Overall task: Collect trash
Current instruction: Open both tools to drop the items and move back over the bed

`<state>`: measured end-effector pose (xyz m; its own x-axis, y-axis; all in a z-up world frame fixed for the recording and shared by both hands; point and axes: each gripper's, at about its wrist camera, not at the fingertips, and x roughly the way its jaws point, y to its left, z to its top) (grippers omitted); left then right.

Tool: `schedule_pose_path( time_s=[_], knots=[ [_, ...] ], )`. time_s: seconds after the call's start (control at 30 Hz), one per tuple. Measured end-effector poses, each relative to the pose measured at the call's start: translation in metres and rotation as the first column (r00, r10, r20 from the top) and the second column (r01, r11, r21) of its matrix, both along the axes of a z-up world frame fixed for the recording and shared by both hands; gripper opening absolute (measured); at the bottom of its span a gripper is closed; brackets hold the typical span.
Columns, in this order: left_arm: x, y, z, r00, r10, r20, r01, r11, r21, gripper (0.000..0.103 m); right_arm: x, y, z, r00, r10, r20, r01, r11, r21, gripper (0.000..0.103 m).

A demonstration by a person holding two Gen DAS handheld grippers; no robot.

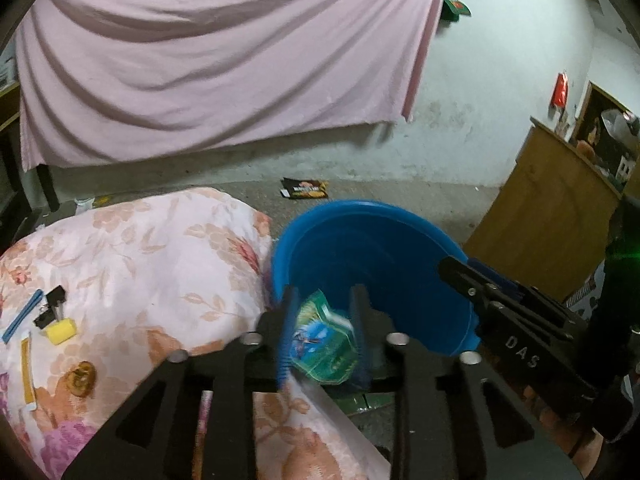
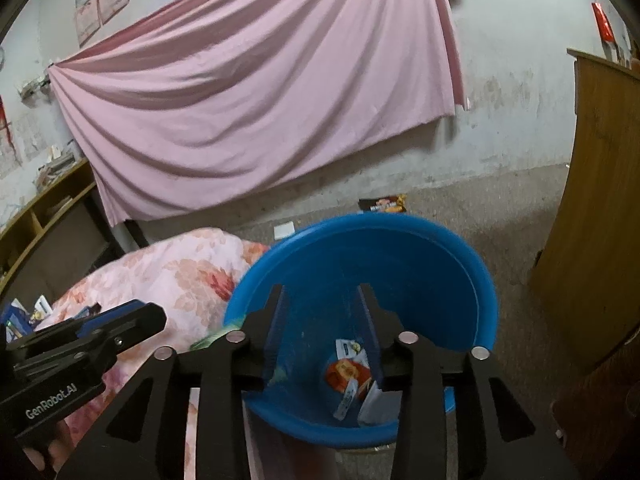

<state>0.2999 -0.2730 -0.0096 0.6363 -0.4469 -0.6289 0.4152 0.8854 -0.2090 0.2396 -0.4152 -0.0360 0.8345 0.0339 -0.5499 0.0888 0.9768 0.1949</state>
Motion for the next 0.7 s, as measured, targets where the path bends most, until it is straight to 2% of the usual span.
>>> schedule_pose_path(
  time_s=[0.1, 0.23, 0.3, 0.33, 0.37, 0.47, 0.53, 0.6, 0.7],
  knots=[
    [-0.003, 0.014, 0.007, 0.999, 0.036, 0.022, -0.036, 0.999, -0.021, 0.038, -0.003, 0.002, 0.009, 0.999, -0.006, 0.047, 0.006, 1.000, -0.001, 0.048],
    [-0.008, 0.028, 0.016, 0.994, 0.090, 0.054, -0.089, 0.996, -0.029, 0.063, -0.009, 0.006, 0.021, 0.993, -0.020, 0.117, 0.019, 1.000, 0.003, 0.055],
    [-0.012, 0.039, 0.024, 0.990, 0.115, 0.078, -0.111, 0.993, -0.046, 0.070, -0.013, 0.009, 0.028, 0.987, -0.026, 0.159, 0.026, 1.000, 0.005, 0.070],
    [-0.014, 0.044, 0.027, 0.987, 0.129, 0.091, -0.125, 0.991, -0.053, 0.078, -0.015, 0.011, 0.030, 0.984, -0.030, 0.176, 0.030, 1.000, 0.003, 0.072],
    [-0.017, 0.051, 0.031, 0.982, 0.154, 0.110, -0.147, 0.987, -0.065, 0.082, -0.017, 0.014, 0.035, 0.978, -0.030, 0.208, 0.030, 1.000, 0.002, 0.074],
    [-0.027, 0.072, 0.042, 0.961, 0.217, 0.170, -0.199, 0.973, -0.115, 0.092, -0.024, 0.024, 0.048, 0.954, -0.012, 0.301, 0.012, 1.000, 0.001, 0.081],
    [-0.034, 0.090, 0.050, 0.937, 0.273, 0.217, -0.246, 0.959, -0.141, 0.100, -0.028, 0.032, 0.055, 0.936, 0.008, 0.353, -0.011, 1.000, 0.006, 0.088],
    [-0.044, 0.109, 0.056, 0.909, 0.324, 0.264, -0.287, 0.943, -0.167, 0.101, -0.034, 0.044, 0.064, 0.906, 0.030, 0.421, -0.036, 0.999, 0.007, 0.103],
    [-0.054, 0.141, 0.063, 0.865, 0.395, 0.309, -0.347, 0.916, -0.201, 0.101, -0.041, 0.064, 0.072, 0.863, 0.071, 0.500, -0.085, 0.996, 0.006, 0.103]
  ],
)
